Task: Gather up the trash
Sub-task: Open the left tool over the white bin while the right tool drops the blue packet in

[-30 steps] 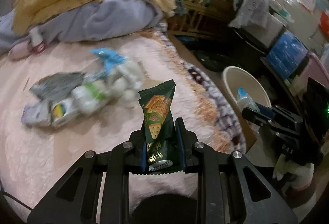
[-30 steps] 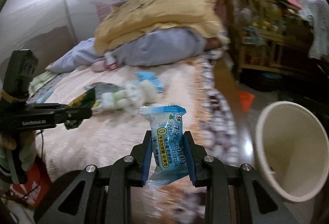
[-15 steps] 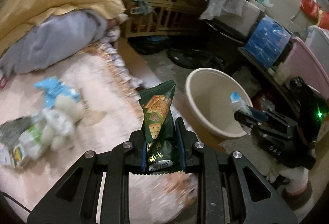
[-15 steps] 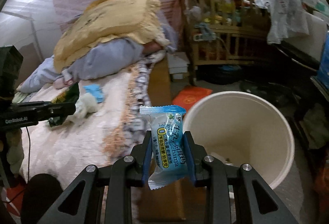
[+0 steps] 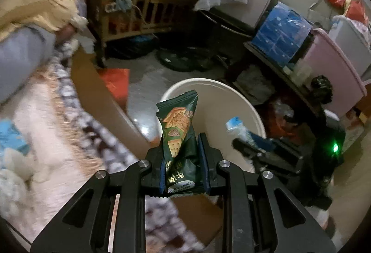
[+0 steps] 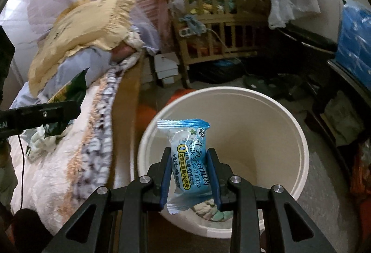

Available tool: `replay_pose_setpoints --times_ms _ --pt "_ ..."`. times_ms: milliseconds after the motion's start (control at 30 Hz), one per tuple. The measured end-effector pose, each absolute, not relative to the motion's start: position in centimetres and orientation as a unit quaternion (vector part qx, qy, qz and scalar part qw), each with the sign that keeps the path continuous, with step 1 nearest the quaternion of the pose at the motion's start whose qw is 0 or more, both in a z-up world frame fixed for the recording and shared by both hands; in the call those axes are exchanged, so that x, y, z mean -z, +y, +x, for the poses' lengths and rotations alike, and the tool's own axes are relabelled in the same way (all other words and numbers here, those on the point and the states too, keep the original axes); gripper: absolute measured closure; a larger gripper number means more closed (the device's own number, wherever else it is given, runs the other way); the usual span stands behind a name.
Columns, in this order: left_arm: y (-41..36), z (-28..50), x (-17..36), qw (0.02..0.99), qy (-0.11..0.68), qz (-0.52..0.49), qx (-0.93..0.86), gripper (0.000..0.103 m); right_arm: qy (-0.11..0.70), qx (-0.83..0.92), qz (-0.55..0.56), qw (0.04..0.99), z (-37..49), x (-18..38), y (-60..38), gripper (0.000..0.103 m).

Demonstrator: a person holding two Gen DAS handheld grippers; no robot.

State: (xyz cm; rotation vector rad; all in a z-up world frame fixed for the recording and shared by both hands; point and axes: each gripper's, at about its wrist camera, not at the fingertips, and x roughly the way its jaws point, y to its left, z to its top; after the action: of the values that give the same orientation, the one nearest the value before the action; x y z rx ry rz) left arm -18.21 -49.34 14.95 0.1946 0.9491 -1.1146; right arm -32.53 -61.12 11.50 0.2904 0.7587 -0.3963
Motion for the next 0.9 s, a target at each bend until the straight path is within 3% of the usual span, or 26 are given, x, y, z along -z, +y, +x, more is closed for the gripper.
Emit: replay_pose_setpoints --times_ms 300,400,433,467,500,900 --pt "-53.7 -18.5 -12.5 0.712 0.457 0.07 0.528 0.081 0.378 0.212 0.161 0.887 -32.8 -9.5 -63.5 0.075" --pt "-54.2 -18.2 -12.0 0.712 0.46 0.057 0.528 0.069 0.376 0.223 0.168 0.884 -32.9 -9.2 -64.1 0.074" --pt "-54.1 -18.1 -11.9 0.712 0.462 0.052 0.526 0.059 0.375 0.228 0.167 0.883 -32.8 -9.1 -64.2 0.072" --pt "-54.0 -18.0 -11.9 0.713 0.463 0.049 0.525 0.049 0.376 0.232 0.166 0.882 -32.7 -9.0 -64.2 0.059" --pt "-53.7 -17.9 -11.9 0.714 0.462 0.045 0.524 0.048 0.375 0.237 0.165 0.881 -32.8 -8.9 -64.2 0.05" --pt "-47.2 -17.6 -13.0 0.773 0.433 0.094 0.455 0.047 0.374 0.214 0.169 0.887 -32.1 -9.6 -61.3 0.049"
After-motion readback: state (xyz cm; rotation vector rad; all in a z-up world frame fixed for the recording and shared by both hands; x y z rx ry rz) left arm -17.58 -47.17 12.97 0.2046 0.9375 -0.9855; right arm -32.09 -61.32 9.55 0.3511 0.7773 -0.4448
